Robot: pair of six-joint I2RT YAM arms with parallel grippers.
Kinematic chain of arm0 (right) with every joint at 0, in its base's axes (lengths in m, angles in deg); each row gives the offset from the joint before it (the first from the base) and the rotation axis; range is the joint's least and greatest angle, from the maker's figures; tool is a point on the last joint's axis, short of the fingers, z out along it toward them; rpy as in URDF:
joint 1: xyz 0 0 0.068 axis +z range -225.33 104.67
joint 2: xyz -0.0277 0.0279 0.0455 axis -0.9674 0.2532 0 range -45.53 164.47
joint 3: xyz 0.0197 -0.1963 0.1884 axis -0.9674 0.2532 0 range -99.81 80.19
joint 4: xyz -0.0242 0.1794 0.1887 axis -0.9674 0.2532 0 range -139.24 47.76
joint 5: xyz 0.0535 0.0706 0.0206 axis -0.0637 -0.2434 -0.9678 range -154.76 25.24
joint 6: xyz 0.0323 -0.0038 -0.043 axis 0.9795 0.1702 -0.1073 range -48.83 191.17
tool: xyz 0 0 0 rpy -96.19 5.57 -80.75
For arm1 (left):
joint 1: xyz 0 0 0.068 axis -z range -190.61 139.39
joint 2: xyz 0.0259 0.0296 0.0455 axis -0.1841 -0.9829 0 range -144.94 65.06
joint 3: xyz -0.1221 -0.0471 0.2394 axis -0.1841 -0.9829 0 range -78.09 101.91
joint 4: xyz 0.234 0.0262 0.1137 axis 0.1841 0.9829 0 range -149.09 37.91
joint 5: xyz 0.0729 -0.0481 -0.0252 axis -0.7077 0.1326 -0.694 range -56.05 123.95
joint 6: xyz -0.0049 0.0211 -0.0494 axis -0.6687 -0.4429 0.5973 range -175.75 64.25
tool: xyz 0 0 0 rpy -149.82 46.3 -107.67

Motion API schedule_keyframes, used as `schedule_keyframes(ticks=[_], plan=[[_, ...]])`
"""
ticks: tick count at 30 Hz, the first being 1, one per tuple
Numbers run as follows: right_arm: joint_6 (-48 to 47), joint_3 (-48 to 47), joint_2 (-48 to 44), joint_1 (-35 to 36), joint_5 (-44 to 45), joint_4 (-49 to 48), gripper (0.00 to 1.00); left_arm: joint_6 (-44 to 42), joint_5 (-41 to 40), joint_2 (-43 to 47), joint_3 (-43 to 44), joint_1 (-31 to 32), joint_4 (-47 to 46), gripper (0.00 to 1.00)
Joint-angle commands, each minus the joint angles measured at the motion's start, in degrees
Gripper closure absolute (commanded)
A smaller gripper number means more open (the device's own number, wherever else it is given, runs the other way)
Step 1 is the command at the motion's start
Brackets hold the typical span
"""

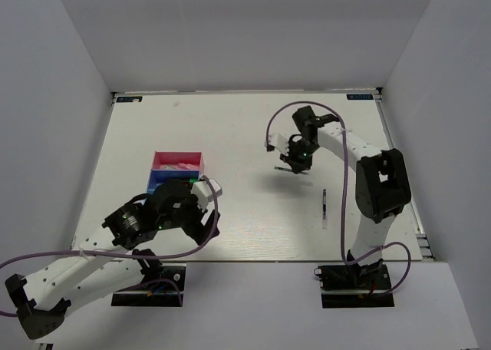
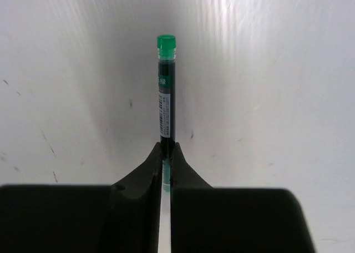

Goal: Sort the stationery into containers
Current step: Grab a piece of stationery with the right arm, then place the stationery into the container

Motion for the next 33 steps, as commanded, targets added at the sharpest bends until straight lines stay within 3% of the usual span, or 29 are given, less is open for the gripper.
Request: schedule_keyframes(ticks=[1, 5, 6, 8, 11, 13, 14, 15, 17, 20, 23, 24, 30, 33], plan=[[3.8, -8.89, 0.69, 3.96, -6.52, 5.57, 1.0, 0.87, -0.83, 1.2, 6.2, 0.19, 0.32, 0.12], [10.81, -23.03, 5.0, 8.53, -16.59, 12.51, 1.0, 1.66, 0.75, 0.32, 10.94, 0.19, -1.43, 0.12], [11.97, -32.19, 7.1, 10.19, -18.2, 13.48, 1.0, 1.92, 0.93, -0.37, 11.83, 0.19, -2.04, 0.12], [16.96, -38.84, 11.15, 12.93, -24.95, 17.34, 1.0, 2.54, 2.5, -1.26, 15.15, 0.19, -3.71, 0.12], [23.82, -51.34, 18.35, 17.32, -30.86, 15.98, 1.0, 2.8, 5.93, -2.67, 19.11, 0.28, -6.26, 0.12], [33.31, -52.41, 19.25, 20.48, -35.78, 8.43, 1.0, 3.07, 9.86, -3.37, 20.35, 0.28, -8.46, 0.12], [36.29, -50.84, 19.25, 21.19, -36.84, -2.91, 1.0, 3.07, 10.76, -3.37, 20.27, 0.28, -10.73, 0.12], [44.94, -48.48, 19.08, 22.68, -41.46, -7.55, 1.0, 3.24, 11.56, -3.37, 20.53, 0.19, -12.32, 0.12], [50.89, -48.27, 20.64, 25.49, -43.43, -20.95, 1.0, 3.33, 13.84, -3.54, 21.93, 0.28, -13.03, 0.12], [67.29, -53.61, 25.13, 27.61, -47.04, -30.31, 1.0, 3.42, 14.99, -5.21, 23.61, 0.28, -11.63, 0.12], [80.52, -50.07, 28.73, 28.93, -48.63, -45.98, 1.0, 4.47, 16.39, -5.92, 24.05, 0.28, -12.5, 0.12], [81.4, -49.25, 28.92, 29.63, -48.8, -50.18, 1.0, 4.56, 16.4, -5.75, 23.79, 0.28, -12.33, 0.12], [56.14, -45.38, 28.83, 34.03, -38.89, -33.3, 1.0, 4.3, 16.22, -5.13, 22.47, 0.28, -11.98, 0.12], [52.51, -43.71, 29.27, 34.56, -36.68, -30.9, 1.0, 4.13, 16.22, -4.43, 21.86, 0.28, -11.45, 0.12]])
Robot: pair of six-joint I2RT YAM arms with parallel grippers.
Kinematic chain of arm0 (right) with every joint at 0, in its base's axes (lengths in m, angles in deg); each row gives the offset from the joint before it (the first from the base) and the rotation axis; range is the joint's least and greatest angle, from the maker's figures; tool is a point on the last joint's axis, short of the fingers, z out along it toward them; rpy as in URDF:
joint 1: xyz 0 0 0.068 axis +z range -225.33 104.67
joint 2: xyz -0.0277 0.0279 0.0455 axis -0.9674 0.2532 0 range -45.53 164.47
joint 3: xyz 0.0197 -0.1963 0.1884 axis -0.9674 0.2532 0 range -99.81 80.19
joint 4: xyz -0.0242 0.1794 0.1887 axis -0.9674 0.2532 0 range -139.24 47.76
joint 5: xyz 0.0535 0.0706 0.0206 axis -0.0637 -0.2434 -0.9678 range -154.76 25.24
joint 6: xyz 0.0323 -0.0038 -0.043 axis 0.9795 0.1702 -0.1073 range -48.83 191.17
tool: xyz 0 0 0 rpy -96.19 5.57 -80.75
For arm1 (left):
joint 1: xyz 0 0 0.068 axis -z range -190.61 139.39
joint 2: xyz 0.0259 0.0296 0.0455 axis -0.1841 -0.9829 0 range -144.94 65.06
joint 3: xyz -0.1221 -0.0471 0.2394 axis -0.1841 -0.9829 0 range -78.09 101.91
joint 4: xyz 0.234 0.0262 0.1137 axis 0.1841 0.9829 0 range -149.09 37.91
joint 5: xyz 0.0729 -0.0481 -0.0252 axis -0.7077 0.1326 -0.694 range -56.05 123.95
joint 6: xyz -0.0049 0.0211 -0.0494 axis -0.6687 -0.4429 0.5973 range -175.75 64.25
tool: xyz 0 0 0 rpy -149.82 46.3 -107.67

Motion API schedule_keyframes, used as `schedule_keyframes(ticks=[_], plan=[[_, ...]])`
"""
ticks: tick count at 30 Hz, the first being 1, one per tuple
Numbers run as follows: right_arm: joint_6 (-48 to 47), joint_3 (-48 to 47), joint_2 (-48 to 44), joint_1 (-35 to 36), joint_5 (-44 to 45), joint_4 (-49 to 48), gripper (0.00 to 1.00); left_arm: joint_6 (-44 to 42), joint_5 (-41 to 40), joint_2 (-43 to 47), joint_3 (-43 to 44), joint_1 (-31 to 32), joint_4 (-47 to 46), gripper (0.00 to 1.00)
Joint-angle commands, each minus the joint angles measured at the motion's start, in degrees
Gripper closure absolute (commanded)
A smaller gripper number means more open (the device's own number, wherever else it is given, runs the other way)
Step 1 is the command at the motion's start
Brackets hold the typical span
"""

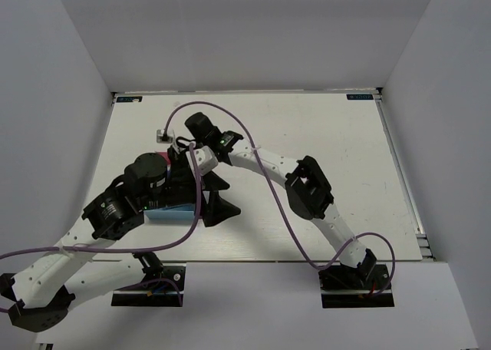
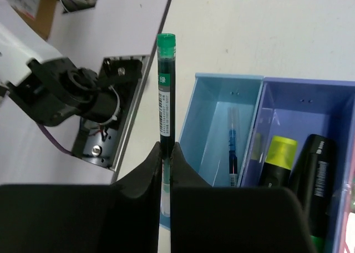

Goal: Sort the stationery into containers
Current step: Place the stationery into the container

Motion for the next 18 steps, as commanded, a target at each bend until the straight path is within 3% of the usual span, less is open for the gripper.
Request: schedule_keyframes(ticks=[1, 12, 16, 18], plan=[[-8.13, 1.51, -0.61, 1.16, 3.32, 3.42, 1.0, 0.1, 1.16, 1.34, -0.81, 0.28, -0.04, 0.11], [-21.05, 1.96, 0.36, 2.66, 11.93, 9.4, 1.0, 1.16, 0.72, 4.77, -3.63, 0.28, 0.22, 0.11], [-23.96, 1.87, -0.96, 2.66, 12.03, 12.3, 0.61, 1.25, 0.11, 5.21, -4.07, 0.28, 1.1, 0.11], [-23.44, 1.96, -2.19, 2.66, 12.03, 12.3, 0.58, 1.33, 0.37, 4.87, -3.89, 0.28, 0.93, 0.12]])
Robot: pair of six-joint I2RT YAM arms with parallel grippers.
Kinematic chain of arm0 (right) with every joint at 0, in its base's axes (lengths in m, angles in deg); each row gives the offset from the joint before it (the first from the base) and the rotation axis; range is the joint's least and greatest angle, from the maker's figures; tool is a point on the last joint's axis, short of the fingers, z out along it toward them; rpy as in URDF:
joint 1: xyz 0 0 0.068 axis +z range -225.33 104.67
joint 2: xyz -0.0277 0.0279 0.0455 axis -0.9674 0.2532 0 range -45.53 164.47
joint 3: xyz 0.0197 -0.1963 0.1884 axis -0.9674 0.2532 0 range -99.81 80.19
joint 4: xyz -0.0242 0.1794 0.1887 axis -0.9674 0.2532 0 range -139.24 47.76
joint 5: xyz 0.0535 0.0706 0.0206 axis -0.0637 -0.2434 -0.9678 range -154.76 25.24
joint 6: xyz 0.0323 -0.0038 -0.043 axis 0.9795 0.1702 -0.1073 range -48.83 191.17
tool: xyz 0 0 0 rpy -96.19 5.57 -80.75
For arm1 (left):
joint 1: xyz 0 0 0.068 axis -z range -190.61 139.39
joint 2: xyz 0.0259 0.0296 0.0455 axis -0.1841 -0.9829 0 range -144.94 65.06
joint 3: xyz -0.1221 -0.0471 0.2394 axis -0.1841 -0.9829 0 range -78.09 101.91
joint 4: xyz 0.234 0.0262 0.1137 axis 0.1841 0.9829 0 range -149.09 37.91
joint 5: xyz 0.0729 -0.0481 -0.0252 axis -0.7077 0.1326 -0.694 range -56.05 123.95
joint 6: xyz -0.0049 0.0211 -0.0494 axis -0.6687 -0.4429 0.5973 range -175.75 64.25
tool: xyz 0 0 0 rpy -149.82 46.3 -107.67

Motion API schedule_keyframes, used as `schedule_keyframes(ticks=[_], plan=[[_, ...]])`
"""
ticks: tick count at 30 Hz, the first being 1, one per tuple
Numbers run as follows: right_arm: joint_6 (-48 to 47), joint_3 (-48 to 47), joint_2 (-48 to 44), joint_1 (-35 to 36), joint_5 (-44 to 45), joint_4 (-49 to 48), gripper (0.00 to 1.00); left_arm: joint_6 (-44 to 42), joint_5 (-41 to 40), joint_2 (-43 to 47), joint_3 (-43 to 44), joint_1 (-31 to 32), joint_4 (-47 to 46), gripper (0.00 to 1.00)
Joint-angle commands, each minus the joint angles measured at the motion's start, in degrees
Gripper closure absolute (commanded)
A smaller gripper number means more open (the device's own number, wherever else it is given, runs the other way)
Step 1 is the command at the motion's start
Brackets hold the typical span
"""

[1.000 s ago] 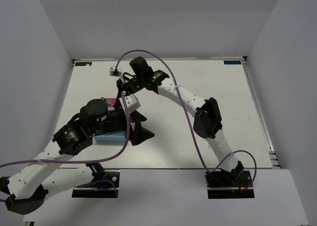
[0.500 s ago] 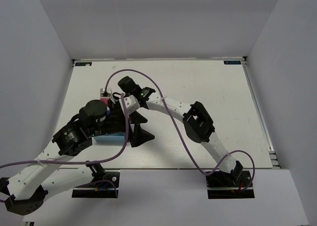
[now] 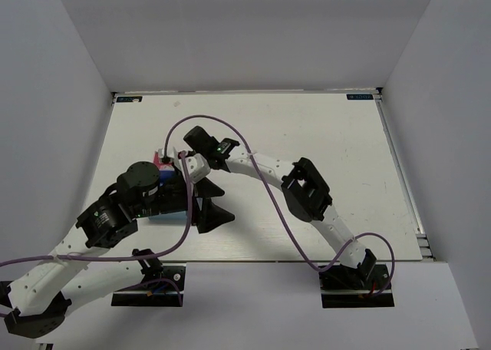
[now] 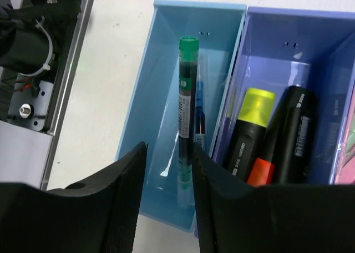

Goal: Sort the stationery into containers
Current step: Place the stationery into the container

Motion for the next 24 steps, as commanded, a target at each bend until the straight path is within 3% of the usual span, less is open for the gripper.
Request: schedule_keyframes(ticks=[1, 4, 7, 9, 14, 17, 18, 19, 20, 22, 23, 24], plan=[[-2.49, -2.65, -2.43, 0.12, 0.64, 1.44, 0.58, 0.55, 1.0, 0.05, -0.02, 0.37, 0.44, 0.15], [0.41, -4.58, -3.58, -0.32, 0.99, 0.21, 0.59, 0.46, 2.06, -1.88, 2.17, 0.19, 1.58, 0.18], [1.73, -5.39, -4.63, -0.41, 1.25, 0.12, 0.52, 0.54, 2.5, -3.29, 4.28, 0.28, 2.73, 0.18], [1.99, -5.03, -5.42, -0.32, 1.17, 0.56, 0.33, 1.16, 2.77, -3.37, 4.64, 0.19, 2.64, 0.18], [1.9, -3.63, -6.65, -0.32, 2.75, 1.26, 0.31, 2.83, 2.77, -2.06, 3.67, 0.19, 1.76, 0.18], [1.99, -2.49, -7.88, -0.32, 5.98, 1.7, 0.44, 3.18, 1.98, -1.79, 2.97, 0.28, 1.85, 0.18], [1.91, -1.61, -8.84, -0.32, 7.57, 2.23, 0.81, 3.36, 2.06, -1.79, 3.05, 0.37, 1.59, 0.19], [2.17, -0.21, -10.16, -0.58, 12.72, 2.14, 1.0, 3.27, 2.15, -2.05, 3.23, 0.37, 1.67, 0.24], [3.73, 0.58, -10.87, -0.67, 21.9, 1.1, 1.0, 3.27, 2.59, -2.23, 3.49, 0.28, 1.93, 0.28], [6.37, 4.26, -14.1, -3.03, 29.26, 0.13, 1.0, 2.75, 3.12, -2.93, 4.2, 0.37, 2.55, 0.43], [7.69, 5.33, -14.91, -4.0, 38.25, 0.12, 1.0, 1.96, 2.77, -3.11, 4.11, 0.28, 3.34, 0.62], [9.18, 6.56, -17.96, -4.88, 41.3, 0.3, 1.0, 1.6, 2.33, -3.37, 3.85, 0.28, 3.87, 0.74]])
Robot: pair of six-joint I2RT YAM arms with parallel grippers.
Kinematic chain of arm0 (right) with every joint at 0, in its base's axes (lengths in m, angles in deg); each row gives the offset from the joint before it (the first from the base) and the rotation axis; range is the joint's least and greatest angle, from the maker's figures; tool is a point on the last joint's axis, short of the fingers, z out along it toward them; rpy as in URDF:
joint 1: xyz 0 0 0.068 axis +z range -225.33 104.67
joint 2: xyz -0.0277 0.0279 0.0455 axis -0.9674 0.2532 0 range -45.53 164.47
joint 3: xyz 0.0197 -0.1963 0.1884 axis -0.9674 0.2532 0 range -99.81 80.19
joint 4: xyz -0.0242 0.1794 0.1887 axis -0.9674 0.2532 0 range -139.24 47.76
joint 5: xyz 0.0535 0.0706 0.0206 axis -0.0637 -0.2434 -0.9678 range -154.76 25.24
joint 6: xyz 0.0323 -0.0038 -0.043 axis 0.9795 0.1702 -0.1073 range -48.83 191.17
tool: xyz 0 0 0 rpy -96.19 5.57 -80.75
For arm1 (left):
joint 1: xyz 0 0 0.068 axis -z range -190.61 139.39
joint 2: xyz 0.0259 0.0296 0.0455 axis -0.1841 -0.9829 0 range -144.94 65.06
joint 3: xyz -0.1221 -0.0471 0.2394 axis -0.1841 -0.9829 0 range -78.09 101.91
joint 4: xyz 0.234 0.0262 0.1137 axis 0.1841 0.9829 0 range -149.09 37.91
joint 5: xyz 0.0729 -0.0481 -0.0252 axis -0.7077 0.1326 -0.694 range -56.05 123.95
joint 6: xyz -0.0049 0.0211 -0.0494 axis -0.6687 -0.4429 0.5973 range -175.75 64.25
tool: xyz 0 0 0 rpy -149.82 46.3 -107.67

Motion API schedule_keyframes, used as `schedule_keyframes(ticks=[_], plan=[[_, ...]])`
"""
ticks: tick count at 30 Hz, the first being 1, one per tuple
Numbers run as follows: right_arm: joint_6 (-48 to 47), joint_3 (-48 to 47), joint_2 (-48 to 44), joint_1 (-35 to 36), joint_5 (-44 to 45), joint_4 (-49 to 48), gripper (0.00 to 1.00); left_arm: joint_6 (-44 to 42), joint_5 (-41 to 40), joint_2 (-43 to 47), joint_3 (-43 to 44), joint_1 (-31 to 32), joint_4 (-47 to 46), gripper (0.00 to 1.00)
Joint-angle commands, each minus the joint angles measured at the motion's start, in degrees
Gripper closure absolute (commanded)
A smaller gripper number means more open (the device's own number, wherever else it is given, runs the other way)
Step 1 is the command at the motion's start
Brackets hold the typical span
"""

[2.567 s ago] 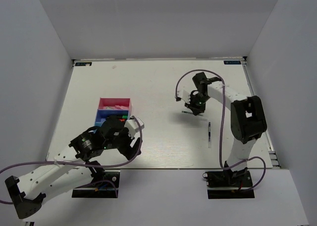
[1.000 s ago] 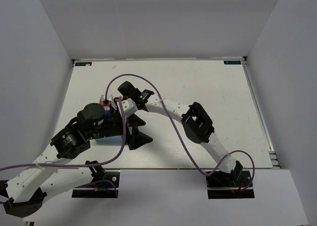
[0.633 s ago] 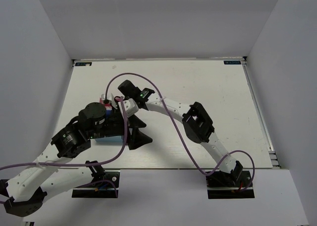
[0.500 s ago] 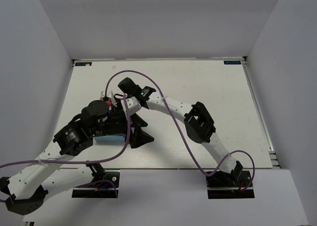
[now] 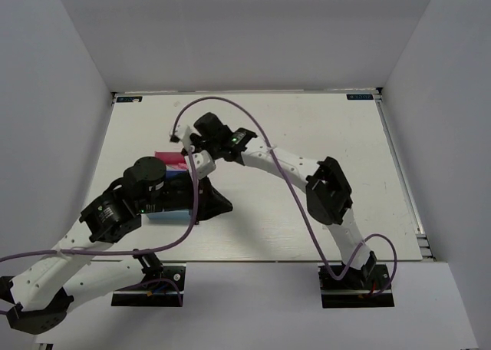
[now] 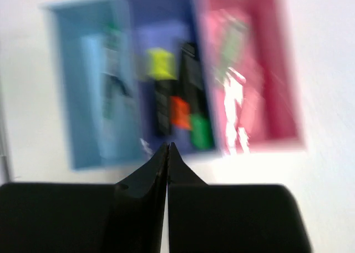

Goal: Sort the stationery into containers
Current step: Place the stationery into the container, then grab a piece of stationery with the right arm

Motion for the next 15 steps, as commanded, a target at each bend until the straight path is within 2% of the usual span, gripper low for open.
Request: schedule_keyframes(ticks=[1, 2, 3, 4, 5, 6, 7, 8, 10, 11, 15], plan=[[8.65, 5.48, -8.52, -7.47, 23.58, 0.96, 1.0, -1.78, -0.21, -0.97, -0.3, 0.28, 2.77, 0.85], [10.52, 6.56, -9.58, -10.03, 26.24, 2.47, 0.92, -2.05, -1.08, -1.15, -1.01, 0.37, 3.13, 1.0], [11.59, 7.7, -12.02, -10.06, 26.7, 3.87, 0.79, -2.14, -1.18, -1.32, -1.97, 0.37, 3.22, 1.0], [14.29, 12.67, -14.57, -14.58, 27.06, 7.63, 0.68, -2.32, -1.35, -1.5, -5.2, 0.2, 2.53, 1.0], [17.11, 14.64, -17.64, -16.2, 26.8, 8.8, 0.64, -2.4, -1.7, -1.5, -6.45, 0.28, 2.0, 1.0], [18.87, 21.27, -19.33, -20.65, 26.62, 10.12, 0.61, -2.41, -1.97, -1.59, -7.69, 0.37, 1.47, 0.98], [20.11, 23.16, -22.04, -21.91, 28.01, 10.39, 0.58, -2.58, -2.67, -1.5, -10.22, 0.37, 0.07, 0.88], [21.51, 24.92, -24.42, -22.88, 31.85, 12.13, 0.54, -2.67, -6.24, -1.33, -12.42, 0.37, -0.81, 0.55], [23.72, 30.61, -26.45, -26.03, 36.27, 14.6, 0.51, -2.84, -8.38, -1.93, -15.77, 0.37, -2.4, 0.43], [25.9, 33.44, -28.38, -26.49, 40.12, 17.57, 0.46, -3.28, -9.87, -2.64, -17.35, 0.37, -3.62, 0.25], [29.78, 42.58, -32.7, -30.79, 39.11, 19.89, 0.44, -3.28, -10.76, -6.15, -20.09, 0.37, -5.83, 0.23]])
